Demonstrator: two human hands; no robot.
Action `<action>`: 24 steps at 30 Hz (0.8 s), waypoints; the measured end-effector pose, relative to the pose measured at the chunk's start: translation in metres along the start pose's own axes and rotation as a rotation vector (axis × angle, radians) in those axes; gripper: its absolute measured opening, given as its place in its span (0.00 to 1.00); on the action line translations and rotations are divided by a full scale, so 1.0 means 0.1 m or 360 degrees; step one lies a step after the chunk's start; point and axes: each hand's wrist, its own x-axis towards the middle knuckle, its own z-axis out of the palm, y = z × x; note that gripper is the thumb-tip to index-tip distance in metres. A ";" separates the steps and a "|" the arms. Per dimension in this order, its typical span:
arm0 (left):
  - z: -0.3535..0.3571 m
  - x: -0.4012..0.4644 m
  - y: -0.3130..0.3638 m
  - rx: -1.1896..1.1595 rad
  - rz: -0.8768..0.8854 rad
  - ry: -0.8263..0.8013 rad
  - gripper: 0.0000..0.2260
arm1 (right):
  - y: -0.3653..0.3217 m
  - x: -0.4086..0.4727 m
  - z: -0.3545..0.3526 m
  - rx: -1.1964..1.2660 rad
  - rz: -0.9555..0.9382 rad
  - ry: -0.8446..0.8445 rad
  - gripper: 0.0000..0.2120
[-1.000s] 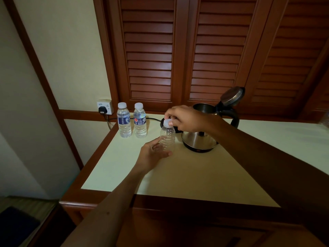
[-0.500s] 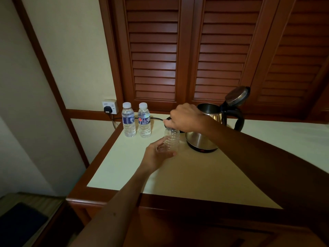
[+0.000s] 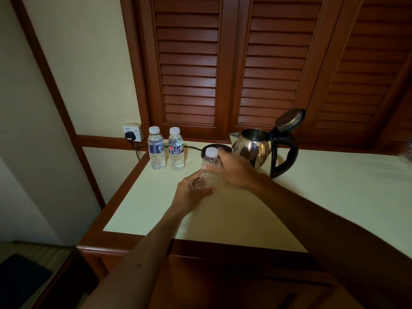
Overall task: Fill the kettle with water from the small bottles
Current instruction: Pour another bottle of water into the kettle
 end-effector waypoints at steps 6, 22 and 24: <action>0.07 -0.06 0.07 0.0400 0.0077 -0.0127 0.27 | 0.20 -0.24 0.11 0.0376 0.0085 0.0071 0.23; 2.27 0.20 0.66 0.1066 0.0723 -0.0582 0.12 | 2.36 -1.73 -1.17 0.0238 0.0541 0.0347 0.31; 2.74 0.36 0.76 0.1071 0.0737 -0.0604 0.12 | 2.74 -1.87 -1.37 0.0218 0.0613 0.0387 0.31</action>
